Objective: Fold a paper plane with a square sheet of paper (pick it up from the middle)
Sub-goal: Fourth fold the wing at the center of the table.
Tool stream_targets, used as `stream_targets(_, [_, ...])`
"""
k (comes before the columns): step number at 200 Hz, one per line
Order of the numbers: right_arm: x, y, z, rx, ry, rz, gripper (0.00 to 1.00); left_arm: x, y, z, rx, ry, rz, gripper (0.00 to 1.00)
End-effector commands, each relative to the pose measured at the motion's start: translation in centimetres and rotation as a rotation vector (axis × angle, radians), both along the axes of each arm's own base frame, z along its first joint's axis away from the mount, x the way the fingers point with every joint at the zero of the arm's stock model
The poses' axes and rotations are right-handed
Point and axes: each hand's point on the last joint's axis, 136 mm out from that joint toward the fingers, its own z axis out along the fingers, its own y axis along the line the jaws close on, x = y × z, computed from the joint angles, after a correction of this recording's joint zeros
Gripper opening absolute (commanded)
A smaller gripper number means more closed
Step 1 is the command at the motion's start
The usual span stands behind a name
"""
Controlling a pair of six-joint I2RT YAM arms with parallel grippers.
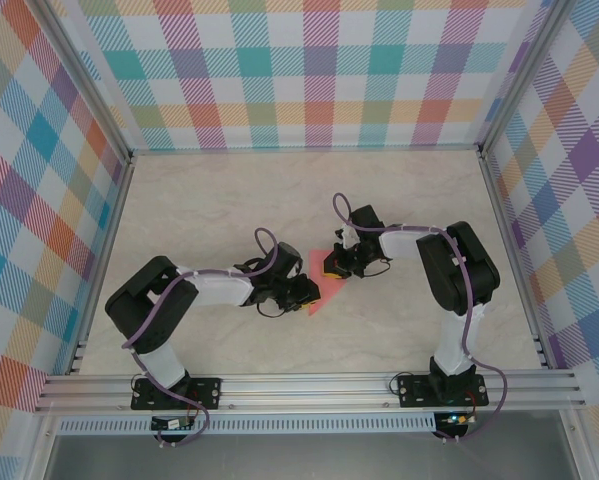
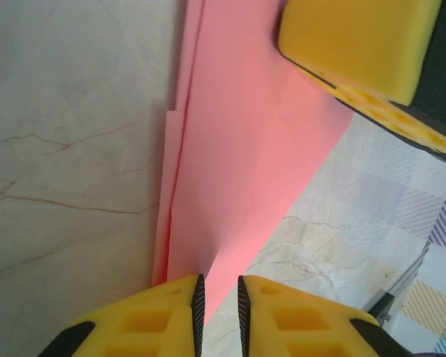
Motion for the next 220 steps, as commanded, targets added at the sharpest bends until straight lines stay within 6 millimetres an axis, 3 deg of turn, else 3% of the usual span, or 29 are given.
stream_targets(1, [-2.0,-2.5,-5.0,-0.179,0.089,-0.013,0.00,-0.9,-0.6,2.0,-0.068,-0.014,-0.025,0.22])
stream_targets(22, [-2.1,-2.5,-5.1,-0.181,0.091,-0.013,0.00,-1.3,-0.6,2.4,-0.076,-0.016,-0.032,0.22])
stream_targets(103, [-2.1,-2.6,-5.3,-0.186,0.098,-0.011,0.00,-2.6,0.5,-0.6,-0.001,0.054,-0.030,0.22])
stream_targets(220, [-2.3,-2.7,-5.5,-0.196,0.105,-0.008,0.00,-3.1,1.3,-2.3,0.043,0.085,-0.016,0.21])
